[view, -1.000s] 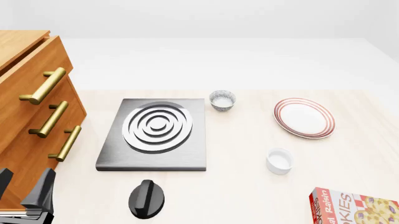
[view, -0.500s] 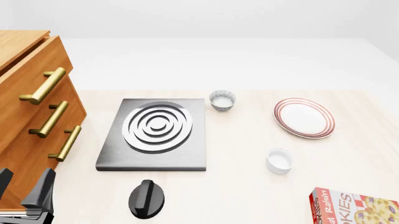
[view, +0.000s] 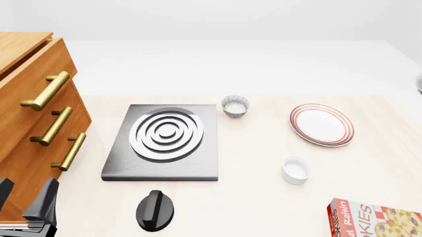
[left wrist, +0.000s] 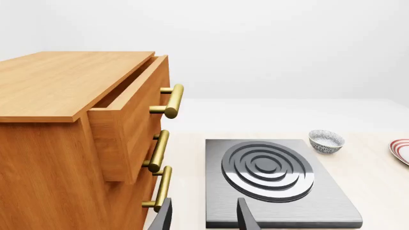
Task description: Pick the akita bowl next to the cookies box and place it on the plate.
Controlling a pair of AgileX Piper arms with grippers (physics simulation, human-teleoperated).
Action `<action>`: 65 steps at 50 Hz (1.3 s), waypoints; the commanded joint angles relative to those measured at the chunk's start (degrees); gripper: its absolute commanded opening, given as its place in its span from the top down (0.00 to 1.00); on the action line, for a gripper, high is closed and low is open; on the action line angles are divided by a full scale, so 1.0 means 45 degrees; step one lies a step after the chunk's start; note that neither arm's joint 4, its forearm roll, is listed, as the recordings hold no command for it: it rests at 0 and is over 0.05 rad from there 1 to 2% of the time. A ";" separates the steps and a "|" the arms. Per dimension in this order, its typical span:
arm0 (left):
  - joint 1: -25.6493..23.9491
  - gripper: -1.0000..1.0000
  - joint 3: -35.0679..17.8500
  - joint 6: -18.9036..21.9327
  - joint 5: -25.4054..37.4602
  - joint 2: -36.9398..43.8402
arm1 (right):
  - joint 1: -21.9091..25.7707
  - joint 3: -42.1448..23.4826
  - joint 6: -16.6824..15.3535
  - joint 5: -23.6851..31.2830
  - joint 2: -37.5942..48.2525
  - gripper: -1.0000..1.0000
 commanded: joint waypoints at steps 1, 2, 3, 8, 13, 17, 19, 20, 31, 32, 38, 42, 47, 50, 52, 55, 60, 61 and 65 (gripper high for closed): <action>-0.0002 0.00 0.0000 0.0002 0.0000 -0.0002 | 0.0735 -0.1330 0.0137 0.0695 0.0458 1.00; 0.0000 0.00 0.0000 -0.0001 0.0000 -0.0002 | 0.0786 -0.1419 0.0141 0.0738 0.0500 1.00; -0.0001 0.00 0.0000 -0.0002 0.0000 0.0000 | 0.0862 -0.1500 0.0177 0.0781 0.0550 1.00; -0.0002 0.00 0.0000 0.0000 0.0000 0.0001 | 0.1132 -0.2029 0.0177 0.1012 0.0867 1.00; -0.0001 0.00 0.0000 -0.0001 0.0000 -0.0002 | 0.1674 -0.2556 0.0434 0.1232 0.1237 1.00; 0.0000 0.00 0.0000 0.0001 0.0000 0.0000 | 0.2025 -0.3115 0.0552 0.1489 0.1472 1.00; -0.0001 0.00 0.0000 -0.0001 0.0000 0.0000 | 0.2161 -0.3500 0.0603 0.1704 0.1604 1.00; -0.0001 0.00 0.0000 -0.0001 0.0000 0.0000 | 0.2161 -0.3516 0.0603 0.1712 0.1611 1.00; -0.0002 0.00 0.0000 0.0000 0.0000 0.0001 | 0.2931 -0.4373 0.0888 0.2047 0.2215 1.00; 0.0000 0.00 0.0000 0.0001 0.0000 0.0000 | 0.3009 -0.4399 0.0894 0.2032 0.2285 1.00; 0.0002 0.00 0.0000 0.0000 0.0000 0.0000 | 0.3504 -0.4442 0.1241 0.1912 0.2526 1.00; -0.0001 0.00 0.0000 0.0001 0.0000 -0.0001 | 0.3603 -0.4388 0.1309 0.1757 0.2633 1.00; 0.0001 0.00 0.0000 -0.0001 0.0000 0.0002 | 0.3793 -0.4072 0.1330 0.1479 0.2715 1.00; 0.0000 0.00 0.0000 -0.0004 0.0000 -0.0002 | 0.3875 -0.4089 0.1310 0.1454 0.2790 1.00; 0.0001 0.00 0.0000 0.0001 0.0000 0.0002 | 0.3992 -0.4120 0.1351 0.1426 0.2885 1.00; 0.0000 0.00 0.0000 0.0002 0.0000 0.0000 | 0.4163 -0.4208 0.1395 0.1398 0.3076 1.00; 0.0002 0.00 0.0000 0.0001 0.0000 0.0000 | 0.4348 -0.4235 0.1435 0.1297 0.3303 1.00; 0.0003 0.00 0.0000 -0.0001 0.0000 -0.0001 | 0.4394 -0.4256 0.1444 0.1288 0.3376 1.00; -0.0001 0.00 0.0000 -0.0002 0.0000 0.0000 | 0.4511 -0.4247 0.1479 0.1216 0.3493 1.00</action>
